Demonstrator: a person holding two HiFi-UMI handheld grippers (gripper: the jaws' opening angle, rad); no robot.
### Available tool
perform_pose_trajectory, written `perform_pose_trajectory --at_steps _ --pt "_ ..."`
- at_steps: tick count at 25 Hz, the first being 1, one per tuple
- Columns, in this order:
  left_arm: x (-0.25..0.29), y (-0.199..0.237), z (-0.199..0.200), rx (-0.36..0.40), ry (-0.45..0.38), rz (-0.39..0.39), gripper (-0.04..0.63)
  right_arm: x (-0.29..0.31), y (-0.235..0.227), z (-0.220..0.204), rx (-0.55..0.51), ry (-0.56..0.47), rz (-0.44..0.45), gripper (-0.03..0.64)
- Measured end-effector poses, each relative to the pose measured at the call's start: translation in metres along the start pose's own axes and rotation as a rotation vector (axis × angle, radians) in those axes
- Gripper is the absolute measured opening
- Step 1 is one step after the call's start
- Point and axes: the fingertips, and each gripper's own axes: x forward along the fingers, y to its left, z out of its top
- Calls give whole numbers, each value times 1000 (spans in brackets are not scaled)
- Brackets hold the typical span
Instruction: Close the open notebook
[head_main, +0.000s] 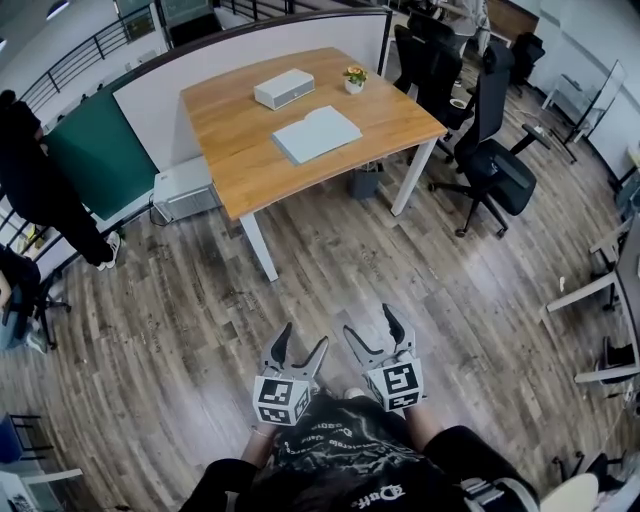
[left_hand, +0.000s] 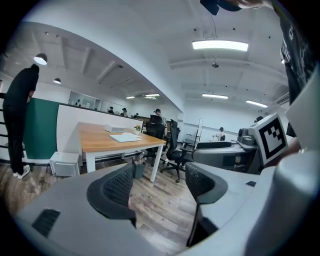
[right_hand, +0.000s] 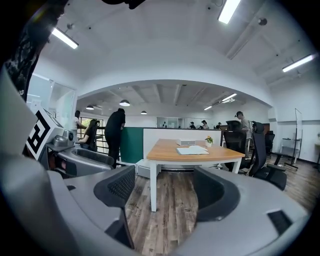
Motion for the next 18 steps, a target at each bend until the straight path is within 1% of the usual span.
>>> perform_pose_trajectory --at_steps 1,5,9,12,15,18 --pt "0 3 1 5 5 -11 333 3 2 2 2 -4 -5 362" --pt "-1 16 1 -2 21 -53 331 12 14 9 4 -17 -26 383" --pt "0 31 -2 -20 37 -47 331 19 22 6 2 1 -31 399" --pt "5 34 -3 -33 43 -45 331 23 21 -1 -2 9 -24 400" --pt "17 38 -3 -42 45 -38 331 32 18 -3 15 28 -11 400" --pt "35 41 0 -50 44 -26 331 48 7 -2 8 28 7 400"
